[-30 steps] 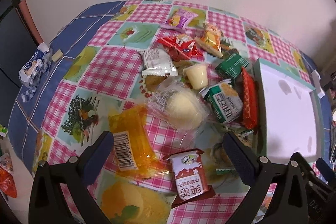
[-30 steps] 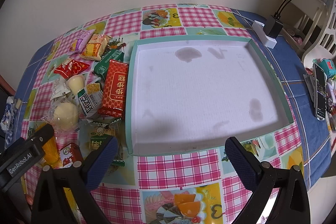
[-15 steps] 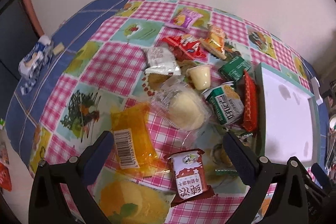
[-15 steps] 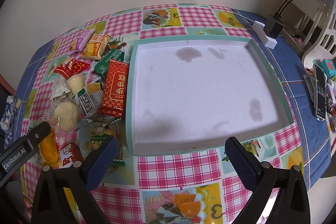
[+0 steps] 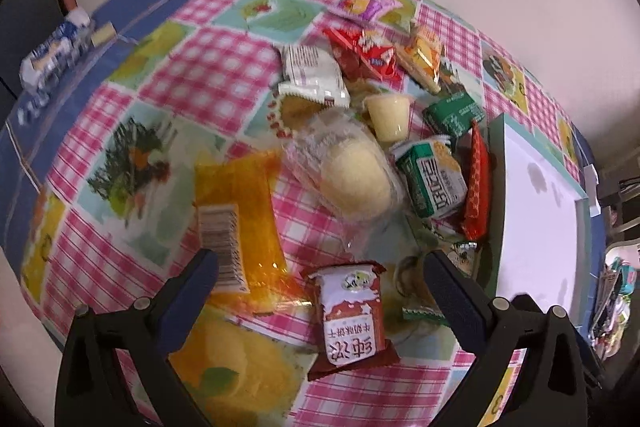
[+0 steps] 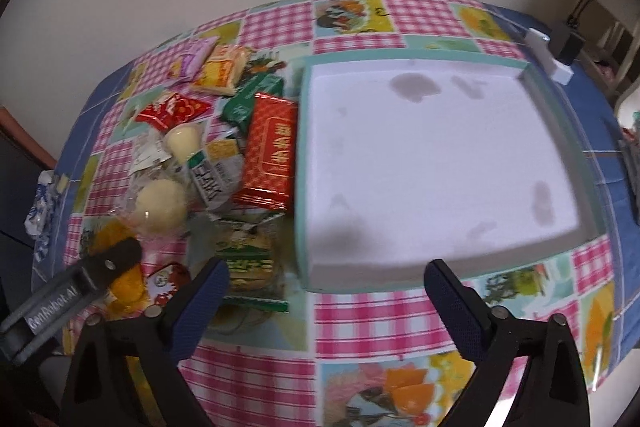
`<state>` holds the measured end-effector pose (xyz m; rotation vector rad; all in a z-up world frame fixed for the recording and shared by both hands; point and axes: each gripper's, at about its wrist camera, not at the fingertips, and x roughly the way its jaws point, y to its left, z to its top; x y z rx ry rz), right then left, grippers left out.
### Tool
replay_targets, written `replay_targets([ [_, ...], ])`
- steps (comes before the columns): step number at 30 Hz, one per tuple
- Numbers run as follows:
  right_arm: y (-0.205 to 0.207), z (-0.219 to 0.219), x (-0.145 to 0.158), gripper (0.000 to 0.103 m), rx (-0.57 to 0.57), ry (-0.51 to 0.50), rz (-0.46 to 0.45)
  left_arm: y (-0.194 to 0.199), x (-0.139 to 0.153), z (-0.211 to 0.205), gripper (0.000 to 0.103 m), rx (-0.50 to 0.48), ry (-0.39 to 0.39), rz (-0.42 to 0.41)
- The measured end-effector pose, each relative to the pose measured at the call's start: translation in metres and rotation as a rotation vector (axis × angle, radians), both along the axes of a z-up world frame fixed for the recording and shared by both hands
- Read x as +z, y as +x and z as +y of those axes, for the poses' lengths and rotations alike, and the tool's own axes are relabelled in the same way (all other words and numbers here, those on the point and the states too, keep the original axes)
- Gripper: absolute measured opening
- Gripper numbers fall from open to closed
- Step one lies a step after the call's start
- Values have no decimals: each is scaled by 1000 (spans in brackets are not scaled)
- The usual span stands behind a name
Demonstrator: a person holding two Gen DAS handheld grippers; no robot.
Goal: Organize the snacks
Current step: 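Move both grippers down toward the snack pile beside the white tray, then grasp the red-white milk biscuit packet with left gripper while right grasps green-wrapped cake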
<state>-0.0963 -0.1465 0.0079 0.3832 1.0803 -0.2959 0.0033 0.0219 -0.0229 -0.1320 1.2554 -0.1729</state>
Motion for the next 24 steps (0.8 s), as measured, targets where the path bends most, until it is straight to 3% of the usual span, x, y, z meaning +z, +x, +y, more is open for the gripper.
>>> replay_targets([
  [8, 19, 4, -4, 71, 22, 50, -22, -1, -6, -2, 91, 6, -4, 19],
  [14, 27, 8, 0, 66, 42, 69, -50, -7, 9, 7, 87, 12, -38, -29],
  [19, 29, -2, -2, 65, 9, 112, -59, -11, 0, 1, 81, -14, -92, 40],
  [22, 31, -2, -1, 63, 14, 129, -61, -14, -6, -7, 81, -39, -59, 57],
  [24, 34, 3, -1, 62, 36, 126, -57, -14, -12, -12, 74, -48, -47, 84],
])
